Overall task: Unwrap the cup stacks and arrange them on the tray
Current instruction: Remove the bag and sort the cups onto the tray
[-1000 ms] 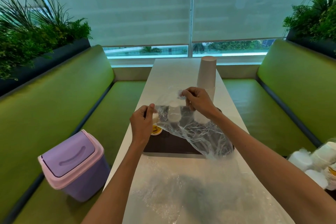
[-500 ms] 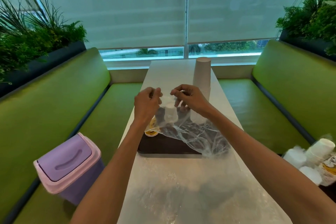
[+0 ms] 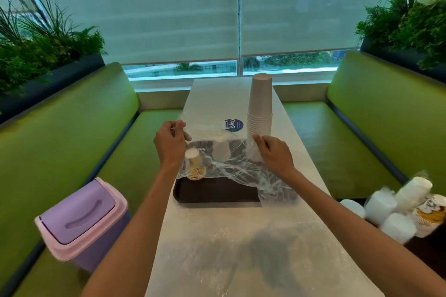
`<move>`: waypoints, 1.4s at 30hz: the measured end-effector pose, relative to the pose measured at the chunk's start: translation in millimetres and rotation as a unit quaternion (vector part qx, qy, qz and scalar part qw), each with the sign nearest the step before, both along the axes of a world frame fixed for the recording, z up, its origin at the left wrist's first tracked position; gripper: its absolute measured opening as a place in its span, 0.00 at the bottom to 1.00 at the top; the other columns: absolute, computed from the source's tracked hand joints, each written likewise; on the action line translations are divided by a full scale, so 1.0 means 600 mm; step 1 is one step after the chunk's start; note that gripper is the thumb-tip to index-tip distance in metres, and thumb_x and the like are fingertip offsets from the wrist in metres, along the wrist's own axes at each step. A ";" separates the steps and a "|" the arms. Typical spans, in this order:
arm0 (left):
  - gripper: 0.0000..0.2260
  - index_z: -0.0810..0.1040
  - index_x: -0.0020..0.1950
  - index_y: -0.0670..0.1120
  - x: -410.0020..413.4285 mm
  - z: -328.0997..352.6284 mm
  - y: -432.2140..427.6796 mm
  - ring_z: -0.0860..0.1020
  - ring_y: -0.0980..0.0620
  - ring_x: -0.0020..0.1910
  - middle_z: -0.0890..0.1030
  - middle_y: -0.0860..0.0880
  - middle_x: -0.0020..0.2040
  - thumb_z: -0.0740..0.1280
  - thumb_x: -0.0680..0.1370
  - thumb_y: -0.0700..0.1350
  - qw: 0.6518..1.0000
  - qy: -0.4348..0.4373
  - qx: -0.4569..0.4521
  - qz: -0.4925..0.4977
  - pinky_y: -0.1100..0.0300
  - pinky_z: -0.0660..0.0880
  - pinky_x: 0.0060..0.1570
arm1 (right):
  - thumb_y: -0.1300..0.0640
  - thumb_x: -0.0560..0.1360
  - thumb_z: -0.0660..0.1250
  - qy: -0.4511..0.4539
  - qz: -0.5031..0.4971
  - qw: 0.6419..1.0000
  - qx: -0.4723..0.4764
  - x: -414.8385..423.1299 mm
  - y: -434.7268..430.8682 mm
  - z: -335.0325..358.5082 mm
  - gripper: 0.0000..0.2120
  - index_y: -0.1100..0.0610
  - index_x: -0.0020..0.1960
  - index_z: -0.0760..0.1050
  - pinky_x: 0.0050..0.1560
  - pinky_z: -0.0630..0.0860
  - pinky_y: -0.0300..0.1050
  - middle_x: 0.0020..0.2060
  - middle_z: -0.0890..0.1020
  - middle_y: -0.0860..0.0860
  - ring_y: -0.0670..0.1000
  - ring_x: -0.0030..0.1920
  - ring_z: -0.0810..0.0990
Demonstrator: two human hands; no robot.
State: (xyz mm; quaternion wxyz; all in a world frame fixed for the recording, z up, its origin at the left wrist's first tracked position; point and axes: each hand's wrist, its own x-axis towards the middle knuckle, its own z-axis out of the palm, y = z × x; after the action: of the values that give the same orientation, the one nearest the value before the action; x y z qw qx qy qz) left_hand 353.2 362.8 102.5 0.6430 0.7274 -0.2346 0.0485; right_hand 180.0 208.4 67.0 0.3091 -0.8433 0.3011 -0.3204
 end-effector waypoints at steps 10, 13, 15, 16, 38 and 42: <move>0.15 0.79 0.49 0.35 0.036 -0.006 0.050 0.78 0.52 0.29 0.80 0.44 0.34 0.63 0.80 0.48 0.987 -0.003 0.158 0.020 0.55 0.78 0.37 | 0.47 0.80 0.59 0.047 0.009 0.999 -0.019 -0.001 -0.035 0.023 0.22 0.53 0.30 0.61 0.29 0.58 0.42 0.24 0.68 0.48 0.46 0.26 0.66; 0.19 0.72 0.61 0.38 0.029 -0.012 0.067 0.74 0.59 0.21 0.80 0.44 0.37 0.65 0.78 0.51 0.982 0.122 0.123 -0.077 0.64 0.74 0.23 | 0.48 0.81 0.59 0.012 0.029 0.996 0.081 -0.002 -0.042 0.030 0.22 0.54 0.30 0.64 0.30 0.63 0.37 0.24 0.71 0.48 0.45 0.25 0.69; 0.19 0.68 0.66 0.39 0.023 -0.006 0.075 0.73 0.59 0.20 0.79 0.42 0.38 0.65 0.79 0.47 0.971 0.157 0.131 -0.121 0.66 0.71 0.22 | 0.48 0.80 0.59 0.016 0.046 0.990 0.134 -0.006 -0.050 0.032 0.22 0.55 0.30 0.64 0.30 0.63 0.36 0.24 0.70 0.48 0.46 0.26 0.67; 0.17 0.67 0.67 0.40 0.019 0.002 0.076 0.73 0.59 0.20 0.78 0.43 0.37 0.64 0.80 0.43 0.968 0.173 0.124 -0.131 0.66 0.70 0.21 | 0.48 0.80 0.60 0.030 0.050 0.988 0.146 -0.007 -0.053 0.033 0.22 0.56 0.31 0.65 0.31 0.63 0.36 0.25 0.70 0.49 0.47 0.27 0.67; 0.14 0.73 0.55 0.39 -0.045 0.082 0.018 0.79 0.54 0.25 0.79 0.45 0.35 0.66 0.78 0.49 0.951 0.270 -0.044 -0.143 0.62 0.77 0.27 | 0.64 0.75 0.69 -0.095 0.164 0.980 0.068 0.043 -0.004 0.066 0.03 0.58 0.44 0.78 0.43 0.76 0.31 0.34 0.81 0.45 0.38 0.33 0.80; 0.17 0.77 0.56 0.48 -0.055 0.088 0.018 0.73 0.53 0.43 0.74 0.49 0.45 0.71 0.73 0.56 0.976 -0.170 0.136 0.007 0.57 0.72 0.42 | 0.64 0.75 0.69 -0.073 0.229 0.967 0.081 0.051 -0.008 0.085 0.07 0.53 0.42 0.76 0.45 0.78 0.35 0.33 0.81 0.48 0.40 0.33 0.81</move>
State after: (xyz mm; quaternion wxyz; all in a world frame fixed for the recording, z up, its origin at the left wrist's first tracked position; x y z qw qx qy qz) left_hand 320.4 373.7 155.1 0.4886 0.7906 -0.3399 0.1436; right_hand 210.9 203.6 118.0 0.4628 -0.8362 0.1015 -0.2763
